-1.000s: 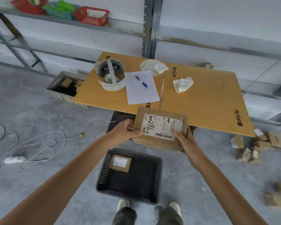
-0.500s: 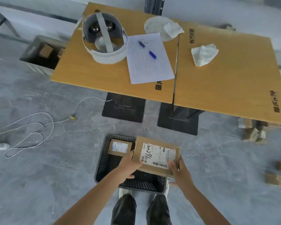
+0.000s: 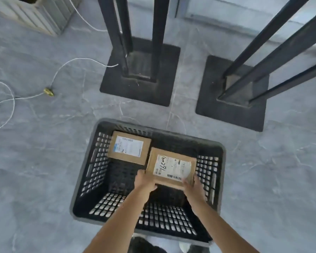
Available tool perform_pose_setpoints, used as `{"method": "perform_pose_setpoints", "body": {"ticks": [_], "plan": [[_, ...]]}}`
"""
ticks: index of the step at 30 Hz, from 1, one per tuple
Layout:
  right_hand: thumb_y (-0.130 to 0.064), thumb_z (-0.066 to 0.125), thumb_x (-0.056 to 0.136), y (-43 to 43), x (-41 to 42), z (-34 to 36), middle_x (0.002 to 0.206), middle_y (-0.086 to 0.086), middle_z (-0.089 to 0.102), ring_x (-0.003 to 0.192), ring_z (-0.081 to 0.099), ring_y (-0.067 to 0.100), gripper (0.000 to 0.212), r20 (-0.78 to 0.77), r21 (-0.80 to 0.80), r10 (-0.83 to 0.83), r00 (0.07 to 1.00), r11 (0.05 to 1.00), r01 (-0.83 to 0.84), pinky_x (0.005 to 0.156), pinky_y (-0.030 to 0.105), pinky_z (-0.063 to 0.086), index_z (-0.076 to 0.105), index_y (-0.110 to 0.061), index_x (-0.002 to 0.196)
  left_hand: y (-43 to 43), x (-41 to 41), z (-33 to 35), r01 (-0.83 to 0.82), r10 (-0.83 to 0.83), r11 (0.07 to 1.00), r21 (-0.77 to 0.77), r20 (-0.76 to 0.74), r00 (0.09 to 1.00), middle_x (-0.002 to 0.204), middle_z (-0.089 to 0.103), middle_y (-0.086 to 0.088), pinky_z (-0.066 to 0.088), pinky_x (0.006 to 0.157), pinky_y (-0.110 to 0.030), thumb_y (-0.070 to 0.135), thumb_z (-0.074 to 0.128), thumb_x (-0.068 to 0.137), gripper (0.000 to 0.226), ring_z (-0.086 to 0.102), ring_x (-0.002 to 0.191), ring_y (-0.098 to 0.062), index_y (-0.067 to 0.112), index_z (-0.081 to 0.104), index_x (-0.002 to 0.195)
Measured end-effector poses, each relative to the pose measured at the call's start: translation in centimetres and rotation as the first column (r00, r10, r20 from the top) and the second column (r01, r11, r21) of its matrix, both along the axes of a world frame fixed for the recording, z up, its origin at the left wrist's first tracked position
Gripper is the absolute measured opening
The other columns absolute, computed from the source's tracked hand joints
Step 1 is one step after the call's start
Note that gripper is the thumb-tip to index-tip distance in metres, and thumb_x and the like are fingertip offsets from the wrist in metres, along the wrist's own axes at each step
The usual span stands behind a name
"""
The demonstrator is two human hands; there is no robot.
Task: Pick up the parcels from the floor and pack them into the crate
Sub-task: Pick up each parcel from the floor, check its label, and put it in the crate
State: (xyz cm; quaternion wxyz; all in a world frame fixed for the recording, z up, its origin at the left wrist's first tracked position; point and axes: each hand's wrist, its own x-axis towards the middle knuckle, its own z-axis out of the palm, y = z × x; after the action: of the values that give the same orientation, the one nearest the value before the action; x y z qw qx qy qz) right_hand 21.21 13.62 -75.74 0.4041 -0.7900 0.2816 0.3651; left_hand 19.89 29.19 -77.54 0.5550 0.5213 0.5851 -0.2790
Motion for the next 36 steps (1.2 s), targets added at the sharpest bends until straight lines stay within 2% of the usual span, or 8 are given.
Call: {"method": "perform_pose_setpoints", "body": {"ticks": [7,11,14,19,24,30,33,36], "plan": [[-0.022,0.055,0.094,-0.5,2.6,-14.0,0.128,0.009,0.058,0.114,0.056,0.028,0.041,0.051,-0.148,0.226,0.973,0.965,-0.216,0.091,0.035,0.046,0.045,-0.008,0.131,-1.4,1.0,-12.1,-0.507,0.521,0.840,-0.192,0.026,0.853,0.132,0.052,-0.012,0.043,0.100,-0.033,-0.010,0.043,0.092,0.040,0.050,0.122,-0.023,0.005,0.046,0.130],[-0.002,0.059,0.087,0.3,3.3,-17.6,0.124,0.001,0.057,0.106,0.054,0.015,0.047,0.065,-0.001,0.041,0.997,0.999,-0.041,0.086,0.027,0.046,0.043,-0.015,0.130,-1.4,1.5,-14.4,-0.652,0.673,0.721,-0.234,0.011,0.740,0.131,0.055,-0.011,0.036,0.105,-0.032,-0.016,0.039,0.091,0.047,0.050,0.124,-0.020,0.005,0.045,0.133],[0.008,0.052,0.086,0.4,3.6,-18.2,0.123,-0.001,0.054,0.109,0.052,0.014,0.055,0.026,0.064,-0.009,1.000,0.998,0.007,0.090,0.028,0.045,0.037,-0.018,0.132,-1.0,1.6,-14.7,-0.636,0.663,0.720,-0.278,0.005,0.748,0.134,0.054,-0.010,0.032,0.109,-0.036,-0.017,0.034,0.090,0.053,0.049,0.126,-0.020,0.009,0.043,0.136],[0.013,0.049,0.083,-1.4,4.9,-15.4,0.155,0.005,0.022,0.135,0.036,0.027,0.092,-0.074,-0.045,0.228,0.971,0.972,-0.232,0.088,0.032,0.050,0.002,-0.025,0.152,0.2,2.4,-12.5,-0.512,0.509,0.817,-0.265,-0.085,0.856,0.143,0.039,-0.016,0.029,0.113,-0.049,-0.010,0.036,0.093,0.047,0.036,0.135,-0.029,0.005,0.037,0.138],[0.004,0.049,0.090,-0.8,6.3,-8.5,0.152,0.011,0.027,0.141,0.024,0.025,0.070,0.112,-0.172,0.377,0.920,0.919,-0.355,0.116,0.036,0.025,0.017,-0.012,0.150,0.3,3.8,-7.3,-0.195,0.181,0.971,-0.141,-0.112,0.977,0.136,0.046,-0.013,0.039,0.103,-0.042,0.006,0.041,0.096,0.037,0.047,0.124,-0.026,0.005,0.042,0.133],[-0.004,0.044,0.095,2.6,7.1,2.1,0.135,0.009,0.051,0.124,0.047,0.021,0.041,0.324,-0.075,0.325,0.889,0.945,-0.318,0.097,0.021,0.040,0.044,-0.011,0.135,0.6,5.9,2.5,0.168,-0.168,0.981,-0.094,0.006,0.986,0.131,0.052,-0.010,0.042,0.093,-0.036,0.017,0.037,0.099,0.038,0.050,0.117,-0.024,0.007,0.043,0.134],[-0.007,0.042,0.096,4.0,7.8,7.8,0.128,0.006,0.057,0.109,0.052,0.012,0.033,0.351,-0.014,0.302,0.887,0.948,-0.317,0.063,-0.001,0.039,0.053,-0.011,0.126,1.6,6.8,8.4,0.301,-0.302,0.953,0.019,0.090,0.949,0.124,0.057,-0.009,0.044,0.094,-0.035,0.019,0.038,0.097,0.037,0.054,0.111,-0.023,0.009,0.046,0.132],[-0.011,0.042,0.097,5.2,8.0,15.0,0.119,0.001,0.063,0.104,0.057,0.010,0.027,0.384,0.030,0.314,0.868,0.936,-0.351,0.068,0.006,0.040,0.060,-0.015,0.117,2.6,7.4,15.3,0.421,-0.432,0.901,0.100,0.162,0.887,0.112,0.063,-0.008,0.050,0.083,-0.036,0.019,0.038,0.096,0.033,0.059,0.097,-0.020,0.011,0.054,0.124]]}}
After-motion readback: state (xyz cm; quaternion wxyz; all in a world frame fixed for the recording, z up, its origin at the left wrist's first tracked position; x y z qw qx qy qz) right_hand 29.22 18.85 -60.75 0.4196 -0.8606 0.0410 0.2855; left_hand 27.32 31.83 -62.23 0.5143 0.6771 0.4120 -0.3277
